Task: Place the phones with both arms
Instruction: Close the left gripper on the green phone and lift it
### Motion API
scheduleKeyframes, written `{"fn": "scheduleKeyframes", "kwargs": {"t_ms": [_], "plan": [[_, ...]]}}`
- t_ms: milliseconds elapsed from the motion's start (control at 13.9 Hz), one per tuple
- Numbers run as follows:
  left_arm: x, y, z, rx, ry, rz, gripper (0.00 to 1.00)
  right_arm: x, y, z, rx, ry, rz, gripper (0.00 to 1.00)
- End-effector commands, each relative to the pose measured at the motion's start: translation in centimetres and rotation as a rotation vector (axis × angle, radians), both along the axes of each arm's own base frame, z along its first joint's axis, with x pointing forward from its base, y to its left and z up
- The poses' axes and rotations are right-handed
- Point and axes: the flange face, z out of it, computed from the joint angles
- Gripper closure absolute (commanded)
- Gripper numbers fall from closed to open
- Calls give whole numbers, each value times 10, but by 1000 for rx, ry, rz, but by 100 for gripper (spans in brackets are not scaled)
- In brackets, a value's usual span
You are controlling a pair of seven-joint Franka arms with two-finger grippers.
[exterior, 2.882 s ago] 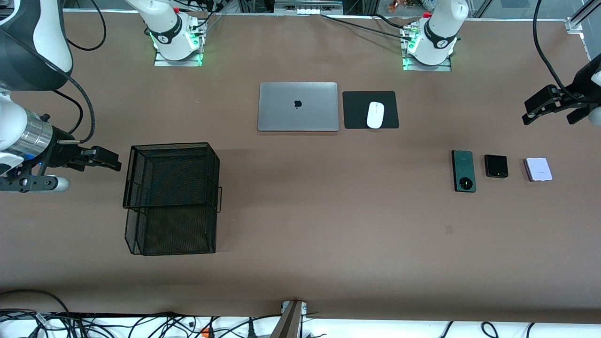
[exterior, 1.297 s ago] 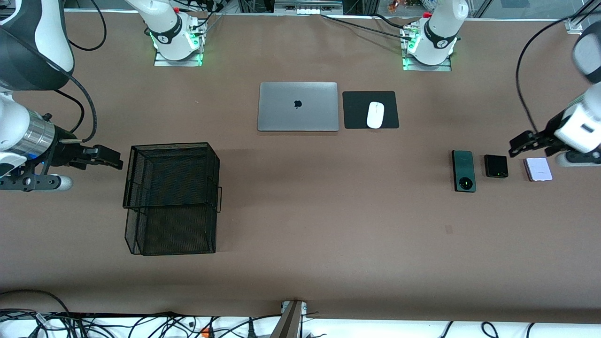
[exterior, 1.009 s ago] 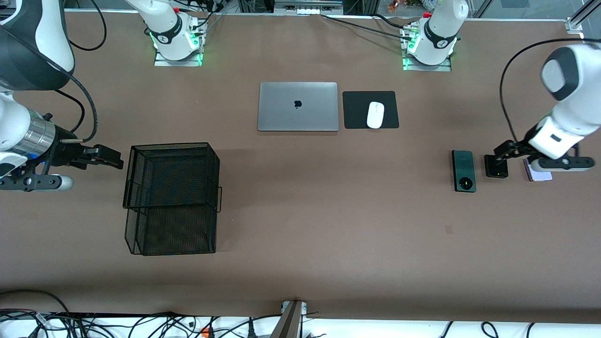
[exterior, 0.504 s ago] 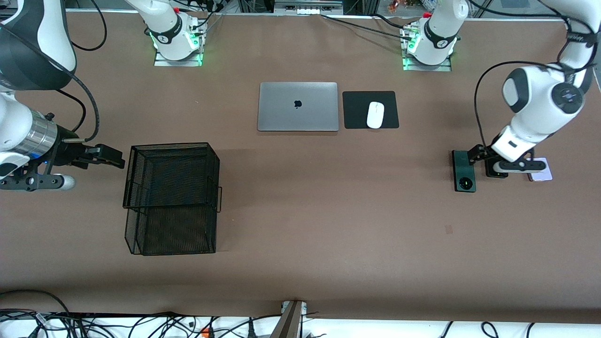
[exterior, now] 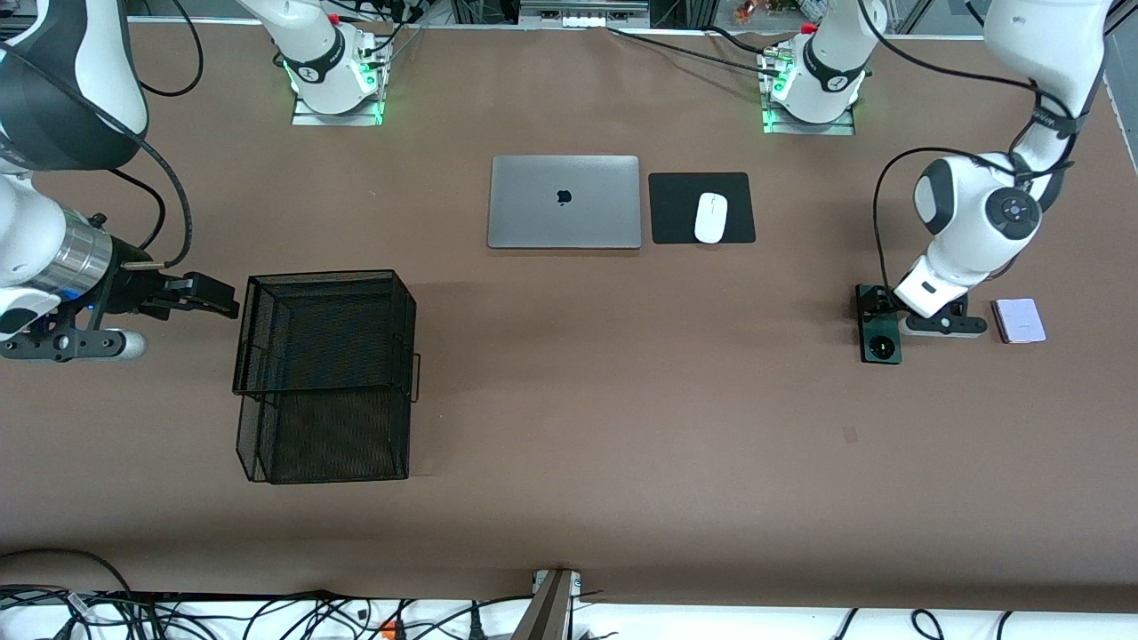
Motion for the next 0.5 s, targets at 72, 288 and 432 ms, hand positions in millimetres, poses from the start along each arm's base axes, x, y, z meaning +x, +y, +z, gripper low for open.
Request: {"fn": "scheduleKeyframes", "kwargs": {"t_ms": [72, 288, 432], "plan": [[1, -1, -18, 10, -26, -33, 0, 0, 3, 7, -8, 0, 0, 1], [2, -3, -26, 11, -36, -39, 0, 0, 1, 7, -26, -2, 2, 1], [1, -7, -30, 10, -28, -60, 0, 0, 1, 7, -29, -2, 4, 1]]}}
